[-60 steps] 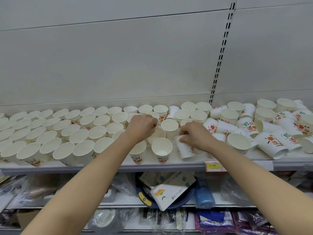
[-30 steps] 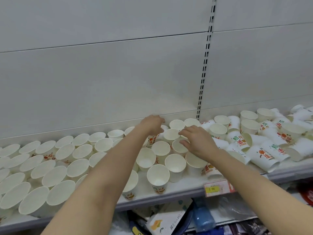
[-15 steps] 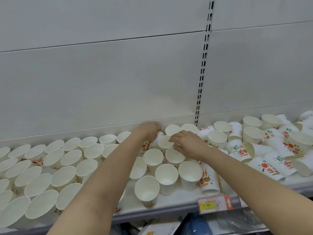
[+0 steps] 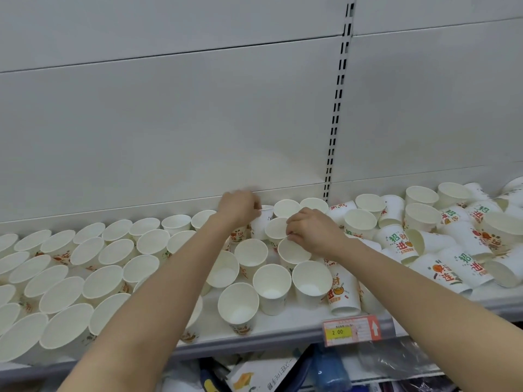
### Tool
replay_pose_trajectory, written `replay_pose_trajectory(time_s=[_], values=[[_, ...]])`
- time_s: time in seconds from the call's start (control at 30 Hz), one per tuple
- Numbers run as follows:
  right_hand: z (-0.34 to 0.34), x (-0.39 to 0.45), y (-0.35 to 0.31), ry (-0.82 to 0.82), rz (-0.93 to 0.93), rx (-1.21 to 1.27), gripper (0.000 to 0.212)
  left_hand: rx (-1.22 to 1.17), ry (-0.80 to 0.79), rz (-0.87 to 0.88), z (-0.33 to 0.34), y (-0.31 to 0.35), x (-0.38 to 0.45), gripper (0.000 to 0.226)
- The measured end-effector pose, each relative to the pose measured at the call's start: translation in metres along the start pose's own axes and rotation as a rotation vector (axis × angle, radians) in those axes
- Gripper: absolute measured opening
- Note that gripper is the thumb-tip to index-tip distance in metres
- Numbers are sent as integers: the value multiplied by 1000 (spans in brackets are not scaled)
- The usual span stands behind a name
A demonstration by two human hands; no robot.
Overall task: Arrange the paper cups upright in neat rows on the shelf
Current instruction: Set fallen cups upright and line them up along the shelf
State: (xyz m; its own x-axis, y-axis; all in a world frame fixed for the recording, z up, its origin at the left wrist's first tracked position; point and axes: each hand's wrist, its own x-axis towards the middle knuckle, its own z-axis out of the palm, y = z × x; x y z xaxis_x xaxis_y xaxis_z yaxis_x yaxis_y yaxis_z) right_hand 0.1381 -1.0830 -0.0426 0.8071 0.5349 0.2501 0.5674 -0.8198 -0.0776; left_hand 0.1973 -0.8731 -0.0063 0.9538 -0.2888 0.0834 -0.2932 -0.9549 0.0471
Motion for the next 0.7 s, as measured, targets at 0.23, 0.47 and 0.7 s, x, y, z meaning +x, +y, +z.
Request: replay_pose_trajectory(time_s=[0.23, 0.47, 0.7], values=[[-17, -29, 2, 103, 83, 88, 20, 254, 145, 122, 11, 21, -34, 28], [-59, -102, 25, 241, 422, 184, 15, -24, 137, 56, -3, 24, -44, 29], [-67, -184, 2, 354, 603, 273, 15, -378, 170, 240, -13, 104, -88, 26]])
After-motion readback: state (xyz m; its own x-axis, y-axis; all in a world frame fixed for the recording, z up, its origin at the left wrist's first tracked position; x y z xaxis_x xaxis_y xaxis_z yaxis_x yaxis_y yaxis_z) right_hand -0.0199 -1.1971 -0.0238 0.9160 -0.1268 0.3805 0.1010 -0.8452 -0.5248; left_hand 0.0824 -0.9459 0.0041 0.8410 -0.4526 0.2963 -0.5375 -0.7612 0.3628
